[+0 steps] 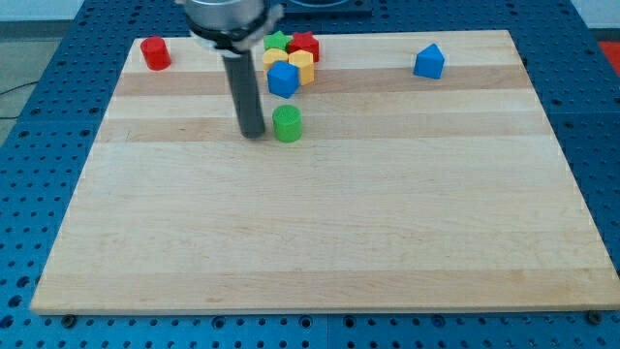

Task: Place the green circle towards the right side of the red circle

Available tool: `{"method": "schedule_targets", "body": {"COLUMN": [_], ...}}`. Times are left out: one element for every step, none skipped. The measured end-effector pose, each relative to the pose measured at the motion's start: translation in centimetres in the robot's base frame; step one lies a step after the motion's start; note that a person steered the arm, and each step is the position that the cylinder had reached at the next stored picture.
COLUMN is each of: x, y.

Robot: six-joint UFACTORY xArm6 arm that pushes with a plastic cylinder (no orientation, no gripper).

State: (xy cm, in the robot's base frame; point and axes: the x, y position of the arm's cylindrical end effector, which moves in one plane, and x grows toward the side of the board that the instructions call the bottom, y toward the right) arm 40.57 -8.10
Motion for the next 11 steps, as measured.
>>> {"method": "schedule_targets", "body": {"x": [3.9, -1.8, -5.4, -5.5, -2.0, 2.7, -2.4, -8.2, -10.5, -9.0, -6.6], "y": [2.8, 7.1, -0.7, -3.7, 3.1, -2.5, -4.7, -5.5, -9.8, -8.5, -12.1]}}
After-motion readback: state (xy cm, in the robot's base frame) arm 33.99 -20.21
